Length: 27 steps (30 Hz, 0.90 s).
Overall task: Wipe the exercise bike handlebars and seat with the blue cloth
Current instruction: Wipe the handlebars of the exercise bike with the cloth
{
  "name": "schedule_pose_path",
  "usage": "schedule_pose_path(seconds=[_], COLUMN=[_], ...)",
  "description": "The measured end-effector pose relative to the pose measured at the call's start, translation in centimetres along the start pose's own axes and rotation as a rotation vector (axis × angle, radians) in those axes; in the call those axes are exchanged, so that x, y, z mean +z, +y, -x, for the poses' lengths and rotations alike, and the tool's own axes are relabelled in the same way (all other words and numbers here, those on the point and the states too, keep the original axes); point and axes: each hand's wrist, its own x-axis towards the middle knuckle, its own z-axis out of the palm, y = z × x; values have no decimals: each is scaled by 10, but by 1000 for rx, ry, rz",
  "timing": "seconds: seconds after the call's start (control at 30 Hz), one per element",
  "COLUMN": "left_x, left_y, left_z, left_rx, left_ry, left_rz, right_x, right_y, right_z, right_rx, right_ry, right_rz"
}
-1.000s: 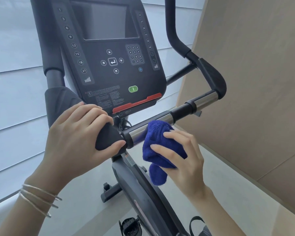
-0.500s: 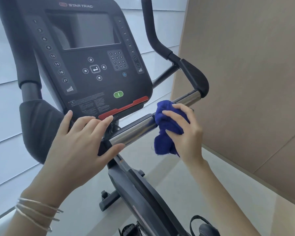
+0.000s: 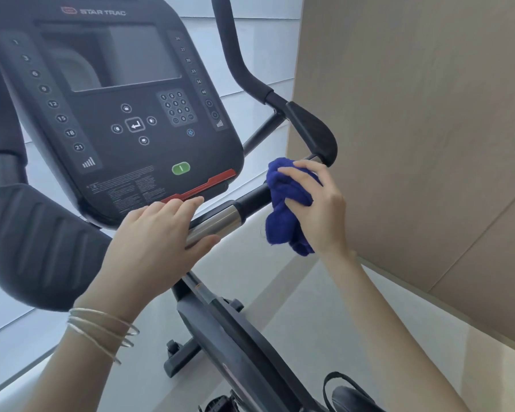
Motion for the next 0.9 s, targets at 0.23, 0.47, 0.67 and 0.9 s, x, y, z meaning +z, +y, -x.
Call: schedule_pose_path(seconds=[0.23, 0.47, 0.67, 0.9], left_x=[3, 11, 26, 25], left_y=[5, 32, 49, 50], left_z=[3, -34, -61, -68], left_rx=[14, 78, 132, 157], left_ry=[45, 89, 104, 68], left_rz=[-14, 30, -39, -81], right_x=[3, -2, 1, -4], right_y=[7, 32, 31, 45], right_z=[2, -14, -3, -26], right_rx=[-29, 107, 23, 81], right_ry=[67, 80, 96, 42], right_rz=[89, 22, 143, 77])
